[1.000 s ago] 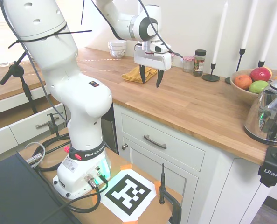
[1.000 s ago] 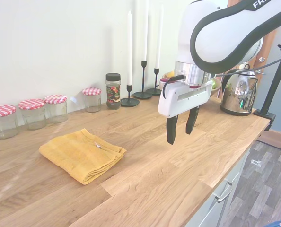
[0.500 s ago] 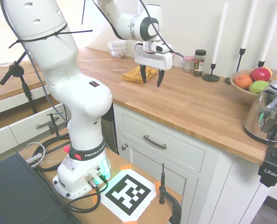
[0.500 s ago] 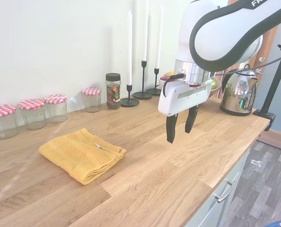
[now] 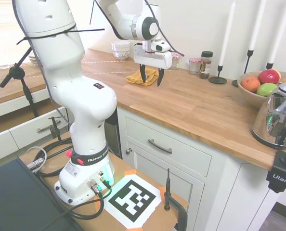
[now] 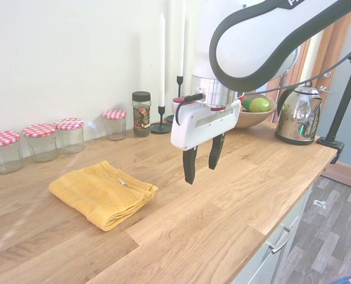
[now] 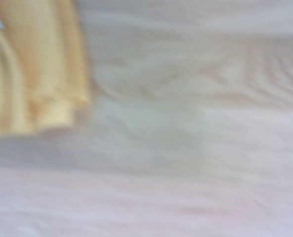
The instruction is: Wipe the counter
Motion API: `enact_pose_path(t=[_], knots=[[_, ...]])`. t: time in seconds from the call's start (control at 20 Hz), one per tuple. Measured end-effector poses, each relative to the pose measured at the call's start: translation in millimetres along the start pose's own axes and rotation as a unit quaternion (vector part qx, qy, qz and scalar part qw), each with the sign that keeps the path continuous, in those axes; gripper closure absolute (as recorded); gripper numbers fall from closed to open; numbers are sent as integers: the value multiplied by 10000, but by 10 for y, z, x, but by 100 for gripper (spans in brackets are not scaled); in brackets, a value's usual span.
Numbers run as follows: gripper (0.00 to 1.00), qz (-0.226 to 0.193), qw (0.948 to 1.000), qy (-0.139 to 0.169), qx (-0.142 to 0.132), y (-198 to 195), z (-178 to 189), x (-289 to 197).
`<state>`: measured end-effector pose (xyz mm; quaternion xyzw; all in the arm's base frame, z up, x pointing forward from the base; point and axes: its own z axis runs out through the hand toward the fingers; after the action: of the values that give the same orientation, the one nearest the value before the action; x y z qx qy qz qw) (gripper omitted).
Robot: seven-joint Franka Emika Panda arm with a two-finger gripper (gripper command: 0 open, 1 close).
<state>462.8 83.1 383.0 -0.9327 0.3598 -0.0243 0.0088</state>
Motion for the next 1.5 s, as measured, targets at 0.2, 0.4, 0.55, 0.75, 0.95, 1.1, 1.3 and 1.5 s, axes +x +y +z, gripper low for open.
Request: enact_pose_path(t=[0.2,0.4,0.55,0.75,0.95,1.1,1.3,1.5], knots=[[0,-93,9999,31,101,-351,-131,0],[0,-174,9998,0,119,-657,-167,3],[0,-247,9996,-31,119,-904,-195,-14],[0,-321,9994,-20,89,-1204,-235,-54],[0,-355,9994,-19,45,-1427,-212,-59],[0,-383,9993,-49,-9,-1530,-111,-52],[0,-423,9990,-70,-105,-1626,52,-59],[0,-489,9987,-56,-124,-1717,152,-80]])
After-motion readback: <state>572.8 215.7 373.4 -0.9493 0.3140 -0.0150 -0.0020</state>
